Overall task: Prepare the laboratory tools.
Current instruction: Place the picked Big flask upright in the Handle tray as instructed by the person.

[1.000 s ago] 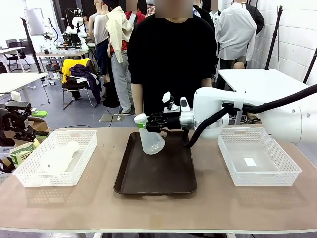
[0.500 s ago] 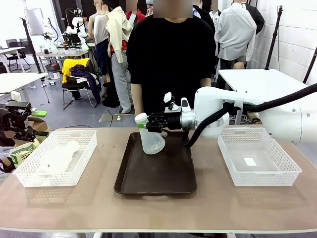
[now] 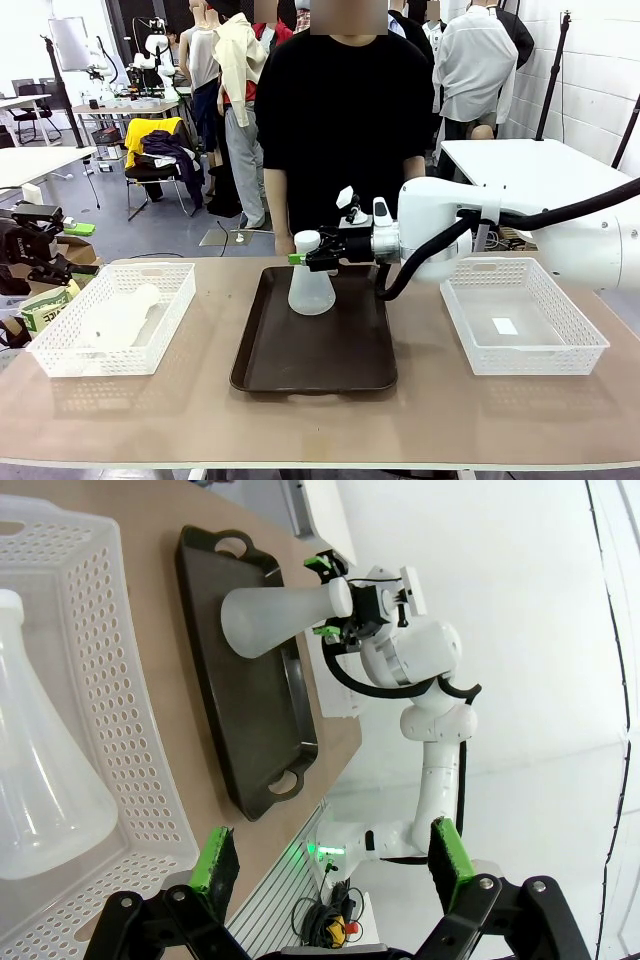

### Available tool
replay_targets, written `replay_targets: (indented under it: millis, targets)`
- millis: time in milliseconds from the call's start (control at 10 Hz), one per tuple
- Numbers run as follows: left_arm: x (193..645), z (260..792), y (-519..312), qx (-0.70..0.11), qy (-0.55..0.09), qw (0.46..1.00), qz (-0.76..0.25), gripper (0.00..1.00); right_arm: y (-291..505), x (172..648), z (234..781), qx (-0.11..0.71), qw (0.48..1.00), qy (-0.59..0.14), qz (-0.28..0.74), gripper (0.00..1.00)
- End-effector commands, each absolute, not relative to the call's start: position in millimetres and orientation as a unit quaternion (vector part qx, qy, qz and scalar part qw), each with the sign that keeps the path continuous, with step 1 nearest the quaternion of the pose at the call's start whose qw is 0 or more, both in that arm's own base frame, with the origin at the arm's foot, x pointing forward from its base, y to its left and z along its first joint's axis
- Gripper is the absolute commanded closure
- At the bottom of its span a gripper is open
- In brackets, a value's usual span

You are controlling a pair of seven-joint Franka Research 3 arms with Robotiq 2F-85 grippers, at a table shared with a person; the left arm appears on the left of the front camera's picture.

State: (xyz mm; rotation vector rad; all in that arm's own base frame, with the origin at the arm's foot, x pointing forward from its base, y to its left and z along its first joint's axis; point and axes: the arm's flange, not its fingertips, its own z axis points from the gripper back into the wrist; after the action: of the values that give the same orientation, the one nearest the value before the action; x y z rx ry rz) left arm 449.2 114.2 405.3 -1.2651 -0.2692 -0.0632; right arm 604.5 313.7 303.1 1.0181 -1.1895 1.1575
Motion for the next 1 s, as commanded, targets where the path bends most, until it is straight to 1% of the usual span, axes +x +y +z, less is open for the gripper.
replay_targets:
  millis: [0,300,400,500,600,900]
  targets:
    - [448.2,406.9,115.0,-0.589,-0.128,0.797,-0.029,0.00,305.6,587.9,314.5,0.416,0.584,-0.502,0.484,0.00]
    - [448.2,406.9,115.0,-0.589,-0.128,0.797,-0.029,0.00,292.4,581.3,322.0,0.404,0.591,-0.507,0.479,0.00]
    - [448.2,406.9,115.0,-0.589,-0.128,0.797,-0.029,0.00,292.1,582.0,322.2,0.404,0.599,-0.504,0.474,0.00]
    - [448.2,406.9,115.0,-0.589,-0.128,0.797,-0.029,0.00,294.7,582.1,321.9,0.419,0.599,-0.484,0.482,0.00]
    - [448.2,406.9,115.0,-0.589,-0.128,0.797,-0.029,0.00,296.7,590.0,319.9,0.405,0.589,-0.506,0.483,0.00]
    - [448.2,406.9,115.0,-0.589,-0.128,0.797,-0.029,0.00,296.7,590.0,319.9,0.405,0.589,-0.506,0.483,0.00]
